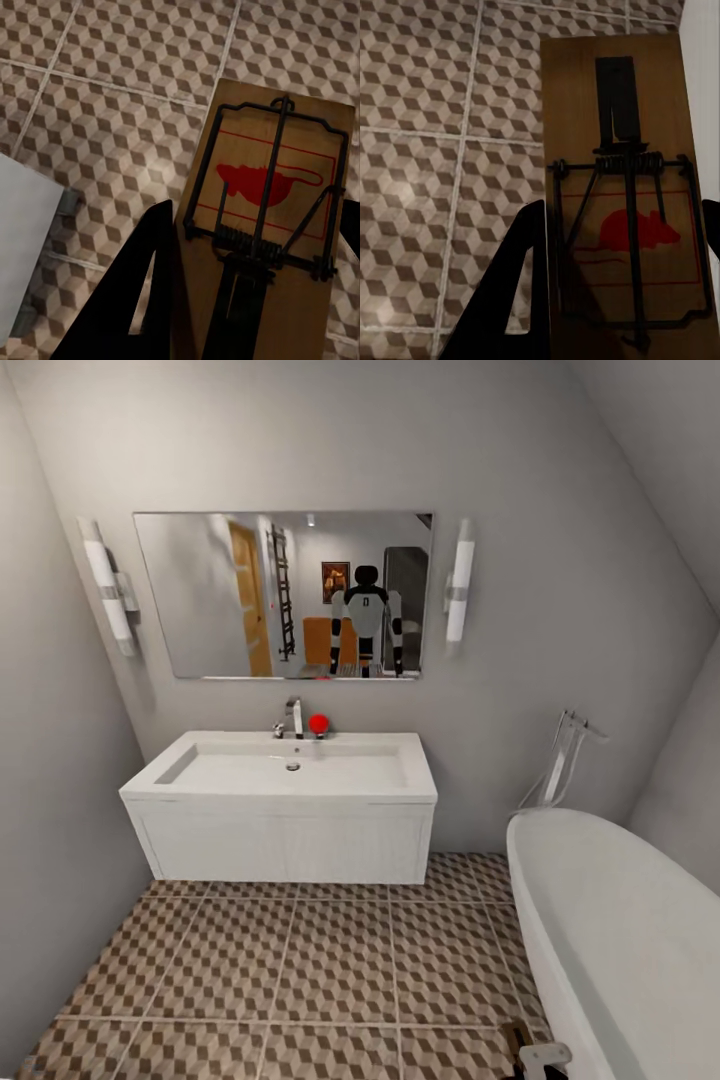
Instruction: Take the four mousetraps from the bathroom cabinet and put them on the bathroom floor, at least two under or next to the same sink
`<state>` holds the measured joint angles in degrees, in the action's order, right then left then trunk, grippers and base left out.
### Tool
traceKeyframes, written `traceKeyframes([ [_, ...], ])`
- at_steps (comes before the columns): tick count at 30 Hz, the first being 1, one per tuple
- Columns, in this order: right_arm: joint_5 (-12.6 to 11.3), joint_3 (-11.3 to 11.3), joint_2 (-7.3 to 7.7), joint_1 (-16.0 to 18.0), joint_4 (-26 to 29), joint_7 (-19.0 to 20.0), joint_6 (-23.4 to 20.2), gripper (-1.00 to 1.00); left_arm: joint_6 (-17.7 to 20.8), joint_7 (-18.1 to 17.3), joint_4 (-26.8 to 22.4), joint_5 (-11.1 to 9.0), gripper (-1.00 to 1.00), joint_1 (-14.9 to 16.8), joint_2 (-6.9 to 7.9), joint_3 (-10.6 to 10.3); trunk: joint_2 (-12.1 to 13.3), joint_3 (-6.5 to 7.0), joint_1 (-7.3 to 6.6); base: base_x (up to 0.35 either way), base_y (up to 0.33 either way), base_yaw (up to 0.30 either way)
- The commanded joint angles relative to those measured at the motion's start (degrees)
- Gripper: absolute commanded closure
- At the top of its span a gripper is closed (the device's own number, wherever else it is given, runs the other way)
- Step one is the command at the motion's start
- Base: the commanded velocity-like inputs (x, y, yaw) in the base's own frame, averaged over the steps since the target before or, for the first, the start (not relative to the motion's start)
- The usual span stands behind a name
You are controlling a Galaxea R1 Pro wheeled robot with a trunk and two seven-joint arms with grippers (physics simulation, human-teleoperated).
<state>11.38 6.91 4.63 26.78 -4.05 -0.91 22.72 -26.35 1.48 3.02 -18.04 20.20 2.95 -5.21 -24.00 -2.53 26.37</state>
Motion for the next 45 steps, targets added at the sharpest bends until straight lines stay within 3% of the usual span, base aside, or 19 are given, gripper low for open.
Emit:
traceKeyframes([
  [1,0.46,0.48,0.03,0.12,-0.25,0.02,0.39,1.0,-0.37,0.19,0.23,-0.06,1.0,0.11,-0.03,-0.5,-0.13,-0.13,0.07,0.326,0.0,0.0],
  [45,0.4,0.39,0.03,0.12,-0.25,0.04,0.39,1.0,-0.39,0.19,0.25,-0.07,1.0,0.11,0.04,-0.5,-0.13,0.02,0.07,0.326,0.016,-0.022],
])
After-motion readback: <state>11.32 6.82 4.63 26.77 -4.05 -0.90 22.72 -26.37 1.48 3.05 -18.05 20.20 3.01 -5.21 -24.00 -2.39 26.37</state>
